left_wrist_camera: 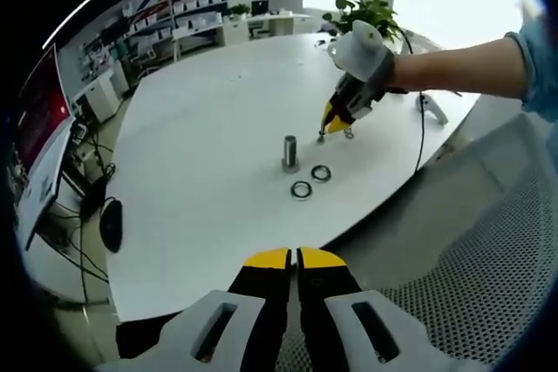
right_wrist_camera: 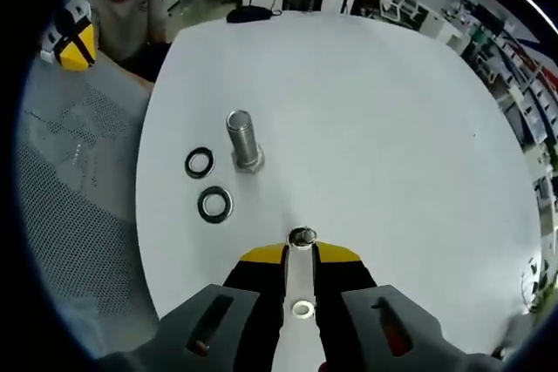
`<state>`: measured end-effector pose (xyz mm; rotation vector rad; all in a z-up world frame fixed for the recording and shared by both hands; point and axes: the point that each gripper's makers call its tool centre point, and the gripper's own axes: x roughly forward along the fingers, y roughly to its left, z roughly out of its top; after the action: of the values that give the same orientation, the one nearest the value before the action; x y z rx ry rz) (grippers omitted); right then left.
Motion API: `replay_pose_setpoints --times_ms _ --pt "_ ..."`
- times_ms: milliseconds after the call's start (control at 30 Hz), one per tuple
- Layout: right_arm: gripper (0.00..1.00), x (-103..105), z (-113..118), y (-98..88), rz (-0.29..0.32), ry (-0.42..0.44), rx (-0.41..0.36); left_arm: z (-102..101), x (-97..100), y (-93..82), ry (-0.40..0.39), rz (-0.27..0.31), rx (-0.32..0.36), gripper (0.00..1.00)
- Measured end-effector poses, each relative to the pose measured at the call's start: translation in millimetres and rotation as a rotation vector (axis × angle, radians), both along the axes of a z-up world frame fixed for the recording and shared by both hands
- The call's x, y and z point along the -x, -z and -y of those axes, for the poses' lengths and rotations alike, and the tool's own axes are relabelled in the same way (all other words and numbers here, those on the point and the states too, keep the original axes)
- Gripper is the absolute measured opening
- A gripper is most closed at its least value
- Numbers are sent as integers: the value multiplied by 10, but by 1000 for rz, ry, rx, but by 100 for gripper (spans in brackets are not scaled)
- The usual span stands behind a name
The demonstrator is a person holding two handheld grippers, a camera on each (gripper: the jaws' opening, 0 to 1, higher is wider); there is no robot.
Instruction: Place the washer onto the threaded stud by aligning its center hole with the stud, sliding it down to the base, and recovering from edge contact or off-axis alignment until the washer reaches the visible bottom stop.
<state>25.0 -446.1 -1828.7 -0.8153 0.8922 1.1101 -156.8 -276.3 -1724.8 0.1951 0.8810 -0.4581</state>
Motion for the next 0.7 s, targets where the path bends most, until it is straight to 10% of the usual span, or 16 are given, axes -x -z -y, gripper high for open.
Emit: replay_pose_setpoints --times_ms 700 --pt "14 87 401 121 -38 76 19 -2 -4 -3 4 2 -1 0"
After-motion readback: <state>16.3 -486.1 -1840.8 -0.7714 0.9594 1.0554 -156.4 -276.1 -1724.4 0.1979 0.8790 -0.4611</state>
